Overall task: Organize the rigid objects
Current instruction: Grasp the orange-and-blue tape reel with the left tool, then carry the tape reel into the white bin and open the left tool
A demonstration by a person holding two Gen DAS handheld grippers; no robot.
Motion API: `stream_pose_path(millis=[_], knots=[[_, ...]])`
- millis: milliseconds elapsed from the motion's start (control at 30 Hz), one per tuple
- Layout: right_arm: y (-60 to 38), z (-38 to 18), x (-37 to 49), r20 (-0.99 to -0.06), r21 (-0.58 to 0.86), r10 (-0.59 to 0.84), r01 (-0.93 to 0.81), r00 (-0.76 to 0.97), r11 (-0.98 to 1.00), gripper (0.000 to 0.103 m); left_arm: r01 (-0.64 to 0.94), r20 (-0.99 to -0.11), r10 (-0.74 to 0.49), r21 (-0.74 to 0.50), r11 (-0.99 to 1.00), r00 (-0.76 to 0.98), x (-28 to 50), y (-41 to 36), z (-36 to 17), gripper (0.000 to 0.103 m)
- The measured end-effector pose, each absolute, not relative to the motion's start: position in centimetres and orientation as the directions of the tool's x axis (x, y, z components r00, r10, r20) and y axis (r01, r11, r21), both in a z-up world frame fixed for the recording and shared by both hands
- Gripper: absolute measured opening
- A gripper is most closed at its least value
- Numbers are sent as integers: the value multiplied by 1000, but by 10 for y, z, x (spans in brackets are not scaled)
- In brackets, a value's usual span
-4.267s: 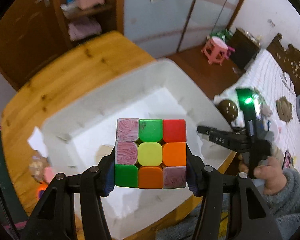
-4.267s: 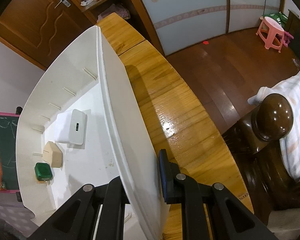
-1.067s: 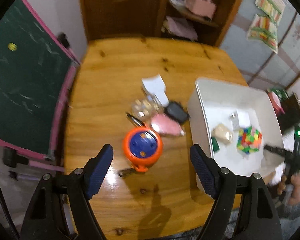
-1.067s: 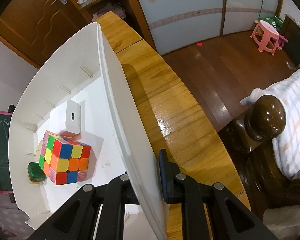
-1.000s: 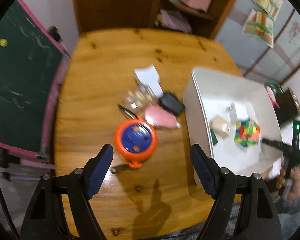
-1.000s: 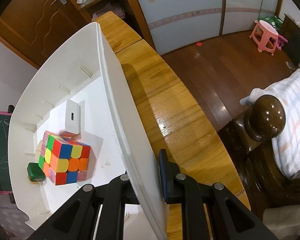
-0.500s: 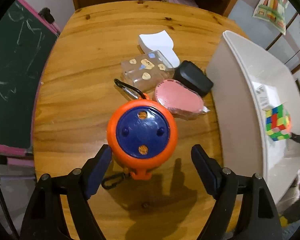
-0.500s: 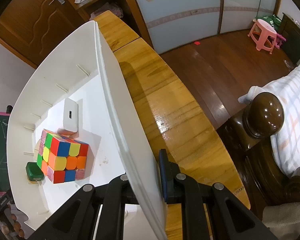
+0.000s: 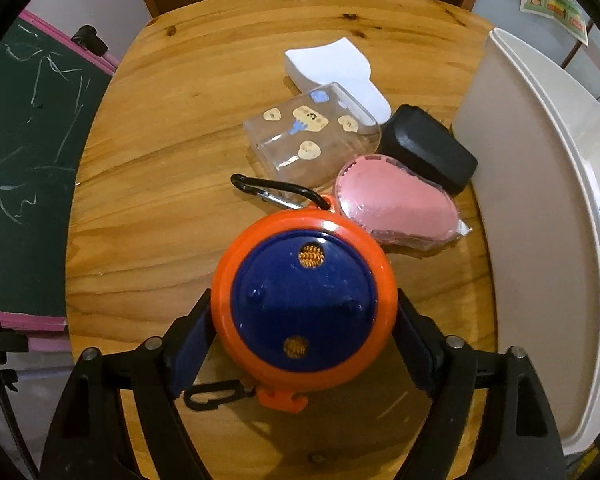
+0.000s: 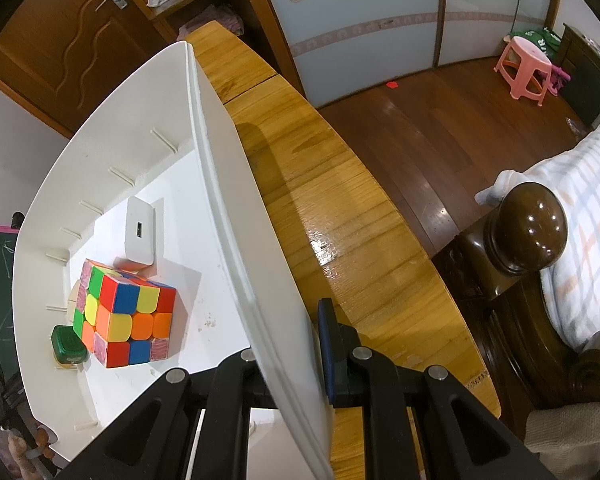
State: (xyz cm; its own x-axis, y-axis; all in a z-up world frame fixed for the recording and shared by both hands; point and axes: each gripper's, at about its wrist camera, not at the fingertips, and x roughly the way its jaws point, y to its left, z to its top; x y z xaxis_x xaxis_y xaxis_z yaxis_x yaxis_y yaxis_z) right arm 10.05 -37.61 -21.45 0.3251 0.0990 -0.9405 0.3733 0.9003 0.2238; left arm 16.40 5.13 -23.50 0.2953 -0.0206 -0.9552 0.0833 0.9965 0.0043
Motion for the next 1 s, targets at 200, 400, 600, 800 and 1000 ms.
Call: stream_pose_path(millis=[200,400,600,800,1000], knots=[[-377,-214,100,-939,227,100,376,328,899,15,51,-951,-8,8,999,310,169,52,-236,86],[-377,-215,99,-938,231,102,375,333,898,15,41,-953,-8,5,999,303,171,51,-237,87],[-377,-215,100,-937,234,105,375,334,897,15,13,-946,-3,1,1000,323,163,50,-236,83],[-377,-216,100,-935,239,109,374,337,896,15,-9,-950,18,16,1000,312,158,50,-235,83],[-378,-217,100,-934,243,113,372,340,896,15,-20,-943,11,4,1000,333,148,54,-221,83]])
